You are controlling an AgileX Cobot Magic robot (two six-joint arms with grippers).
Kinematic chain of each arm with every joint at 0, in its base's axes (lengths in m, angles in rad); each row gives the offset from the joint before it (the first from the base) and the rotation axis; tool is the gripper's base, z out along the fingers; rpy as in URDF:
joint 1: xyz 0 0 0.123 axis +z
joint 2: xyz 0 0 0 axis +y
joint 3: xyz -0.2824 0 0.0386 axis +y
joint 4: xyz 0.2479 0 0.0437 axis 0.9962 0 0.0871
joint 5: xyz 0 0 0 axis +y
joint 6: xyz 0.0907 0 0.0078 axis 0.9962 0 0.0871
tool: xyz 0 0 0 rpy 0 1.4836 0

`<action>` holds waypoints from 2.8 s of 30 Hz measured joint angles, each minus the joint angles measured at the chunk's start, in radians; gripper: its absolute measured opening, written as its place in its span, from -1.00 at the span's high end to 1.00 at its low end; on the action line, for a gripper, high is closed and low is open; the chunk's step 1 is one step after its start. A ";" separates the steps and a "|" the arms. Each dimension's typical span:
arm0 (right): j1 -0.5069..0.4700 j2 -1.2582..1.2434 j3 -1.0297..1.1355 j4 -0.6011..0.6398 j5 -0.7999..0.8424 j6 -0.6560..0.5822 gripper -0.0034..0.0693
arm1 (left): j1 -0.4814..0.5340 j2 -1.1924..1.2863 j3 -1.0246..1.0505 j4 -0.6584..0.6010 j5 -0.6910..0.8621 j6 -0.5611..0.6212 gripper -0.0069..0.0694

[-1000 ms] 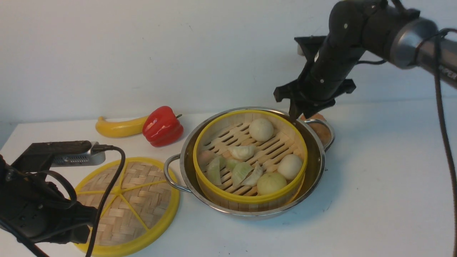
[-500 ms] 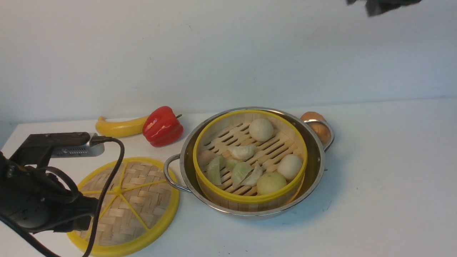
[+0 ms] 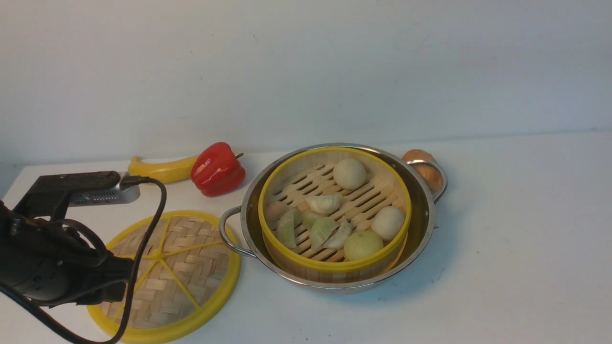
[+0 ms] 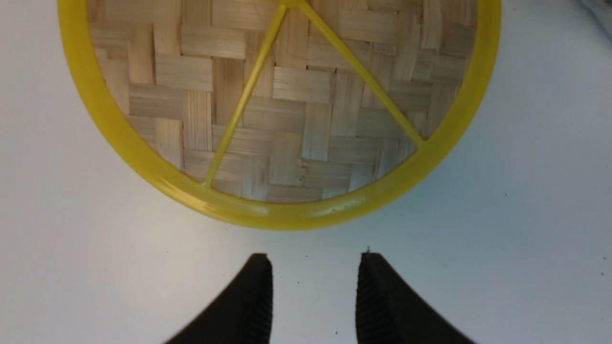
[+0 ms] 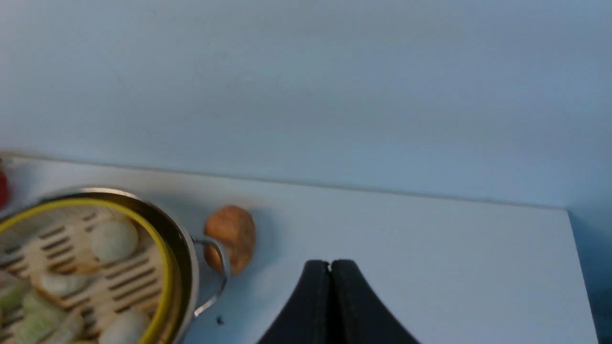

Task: Place the steamer in the pot on the white table, and put the lid on the steamer.
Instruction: 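Grasp the bamboo steamer lid lying on the table by its centre knob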

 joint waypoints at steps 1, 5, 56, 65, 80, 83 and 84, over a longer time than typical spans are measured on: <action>0.000 -0.015 0.038 -0.018 0.003 -0.001 0.92 | 0.000 0.000 0.000 0.000 -0.017 0.000 0.19; -0.003 -0.060 0.155 -0.111 0.006 0.025 0.91 | 0.000 0.000 0.000 -0.004 -0.046 0.000 0.19; -0.009 -0.781 0.673 -0.096 0.004 0.161 0.89 | 0.000 0.267 -0.347 0.033 -0.022 0.022 0.19; -0.009 -0.873 0.705 -0.035 0.003 0.148 0.89 | 0.000 0.373 -0.403 0.033 0.108 0.015 0.19; -0.009 -0.876 0.776 0.022 0.008 0.118 0.89 | -0.011 0.549 -0.404 0.005 0.028 0.027 0.19; -0.009 -0.876 0.776 0.025 0.008 0.117 0.89 | -0.033 0.555 -0.404 0.001 0.014 0.040 0.19; -0.009 -0.876 0.776 0.025 0.008 0.117 0.88 | -0.041 0.555 -0.404 0.001 0.011 0.041 0.19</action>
